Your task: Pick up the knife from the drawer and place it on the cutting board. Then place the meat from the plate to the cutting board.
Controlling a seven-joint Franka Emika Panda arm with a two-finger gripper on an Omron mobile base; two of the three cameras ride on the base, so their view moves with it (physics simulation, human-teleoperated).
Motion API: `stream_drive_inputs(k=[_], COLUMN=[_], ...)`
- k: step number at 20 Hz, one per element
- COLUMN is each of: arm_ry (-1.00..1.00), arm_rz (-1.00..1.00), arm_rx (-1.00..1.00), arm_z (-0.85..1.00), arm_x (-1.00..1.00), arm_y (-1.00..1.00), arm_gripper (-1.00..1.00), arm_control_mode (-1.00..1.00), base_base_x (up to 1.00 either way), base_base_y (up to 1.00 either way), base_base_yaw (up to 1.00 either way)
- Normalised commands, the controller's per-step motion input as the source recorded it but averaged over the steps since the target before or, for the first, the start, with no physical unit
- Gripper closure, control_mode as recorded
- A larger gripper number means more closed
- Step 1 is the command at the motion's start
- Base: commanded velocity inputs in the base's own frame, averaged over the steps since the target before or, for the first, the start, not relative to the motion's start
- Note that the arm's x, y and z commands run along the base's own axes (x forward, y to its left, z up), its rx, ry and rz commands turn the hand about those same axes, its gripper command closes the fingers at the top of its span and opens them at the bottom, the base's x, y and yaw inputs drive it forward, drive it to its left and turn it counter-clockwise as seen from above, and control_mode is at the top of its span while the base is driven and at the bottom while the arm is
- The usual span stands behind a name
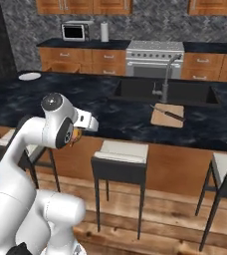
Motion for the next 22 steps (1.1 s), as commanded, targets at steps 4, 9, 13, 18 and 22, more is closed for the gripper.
stream_drive_inputs(k=[4, 9, 13, 18, 22], arm_ry=[0.00, 0.00, 0.00, 0.00, 0.00], arm_rz=[0.00, 0.00, 0.00, 0.00, 0.00], arm_rx=[0.00, 0.00, 0.00, 0.00, 0.00], arm_z=[0.00, 0.00, 0.00, 0.00, 0.00], arm_x=[0.00, 0.00, 0.00, 0.00, 0.00], arm_y=[0.00, 0.00, 0.00, 0.00, 0.00], arm_gripper=[1.00, 1.00, 1.00, 1.00, 1.00], arm_control_mode=[1.00, 1.00, 1.00, 1.00, 1.00], base_base_x=[0.00, 0.20, 0.47, 0.67, 0.90], base_base_y=[-1.00, -1.00, -1.00, -0.67, 0.00], base_base_yaw=[0.13, 0.14, 0.11, 0.02, 0.00])
